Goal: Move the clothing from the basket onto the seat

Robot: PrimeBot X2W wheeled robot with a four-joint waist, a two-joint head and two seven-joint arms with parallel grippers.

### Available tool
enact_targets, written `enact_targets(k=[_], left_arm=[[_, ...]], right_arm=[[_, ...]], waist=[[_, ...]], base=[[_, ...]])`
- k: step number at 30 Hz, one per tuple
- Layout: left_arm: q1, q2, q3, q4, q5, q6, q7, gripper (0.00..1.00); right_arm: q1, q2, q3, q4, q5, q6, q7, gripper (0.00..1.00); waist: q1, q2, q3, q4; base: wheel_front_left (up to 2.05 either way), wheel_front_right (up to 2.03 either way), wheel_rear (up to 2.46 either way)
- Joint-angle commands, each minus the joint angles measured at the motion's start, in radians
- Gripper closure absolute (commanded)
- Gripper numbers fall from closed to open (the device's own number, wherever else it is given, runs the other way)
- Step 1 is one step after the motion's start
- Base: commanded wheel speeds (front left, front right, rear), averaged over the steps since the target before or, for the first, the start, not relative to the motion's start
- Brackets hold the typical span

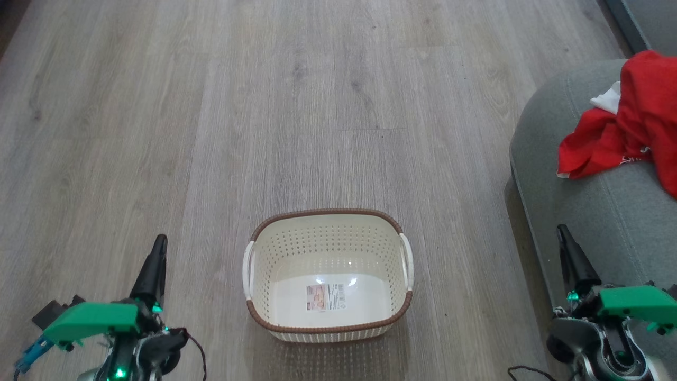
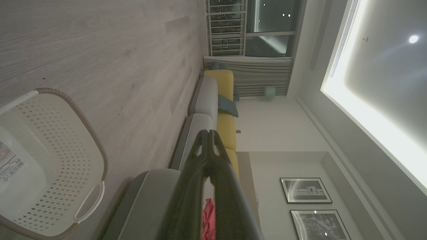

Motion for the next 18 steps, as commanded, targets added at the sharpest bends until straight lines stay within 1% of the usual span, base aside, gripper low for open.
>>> enact_targets(k=[1, 18], left_arm=[[-0.031, 0.008, 0.035, -0.034, -0.006, -0.01, 0.008, 1.0], [-0.031, 0.008, 0.035, -0.035, -0.007, -0.01, 0.008, 1.0]], right_arm=[[-0.044, -0.004, 0.018, -0.039, 0.006, 0.0, 0.006, 1.0], [-0.044, -0.004, 0.018, -0.039, 0.006, 0.0, 0.006, 1.0]], waist=[[0.0, 0.0, 0.0, 0.0], [0.0, 0.0, 0.0, 0.0]], base=[[0.0, 0.0, 0.0], [0.0, 0.0, 0.0]])
